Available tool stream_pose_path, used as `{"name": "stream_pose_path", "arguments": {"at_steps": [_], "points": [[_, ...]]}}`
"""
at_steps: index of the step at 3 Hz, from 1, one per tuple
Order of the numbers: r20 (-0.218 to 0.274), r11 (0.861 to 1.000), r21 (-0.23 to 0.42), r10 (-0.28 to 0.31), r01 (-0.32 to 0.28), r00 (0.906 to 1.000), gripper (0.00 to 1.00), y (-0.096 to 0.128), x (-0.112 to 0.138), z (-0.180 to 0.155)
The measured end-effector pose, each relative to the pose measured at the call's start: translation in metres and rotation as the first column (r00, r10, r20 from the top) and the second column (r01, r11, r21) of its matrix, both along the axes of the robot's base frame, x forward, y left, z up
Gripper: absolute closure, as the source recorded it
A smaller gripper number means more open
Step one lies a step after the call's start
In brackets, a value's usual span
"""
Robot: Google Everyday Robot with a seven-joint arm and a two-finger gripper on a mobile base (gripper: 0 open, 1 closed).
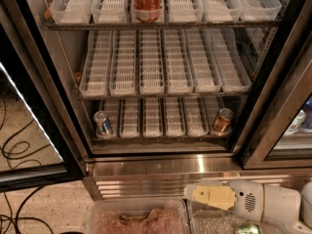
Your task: Pick orange can from bottom shelf of fridge
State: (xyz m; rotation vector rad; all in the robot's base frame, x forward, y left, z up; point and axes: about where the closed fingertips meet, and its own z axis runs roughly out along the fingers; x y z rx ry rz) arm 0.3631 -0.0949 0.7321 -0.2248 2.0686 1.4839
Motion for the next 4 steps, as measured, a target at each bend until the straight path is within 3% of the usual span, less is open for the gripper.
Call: {"name": "stream_pose_path", "arguments": {"at_steps": [1,2,3,4], "points": [[0.000,1.000,0.000,0.003,-0.003,1.0000,0.00,0.001,0.000,0.000],[0.012,0.997,-0.025,-0.066,0.066,0.9977,0.00,-0.001,0.005,-0.001],[0.023,0.983,-0.068,-0.170,0.171,0.9852,0.00,-0.013,0.020,-0.009],[0.023,0.983,-0.071,-0.170,0.171,0.9851,0.00,-0.013,0.021,-0.010]]}}
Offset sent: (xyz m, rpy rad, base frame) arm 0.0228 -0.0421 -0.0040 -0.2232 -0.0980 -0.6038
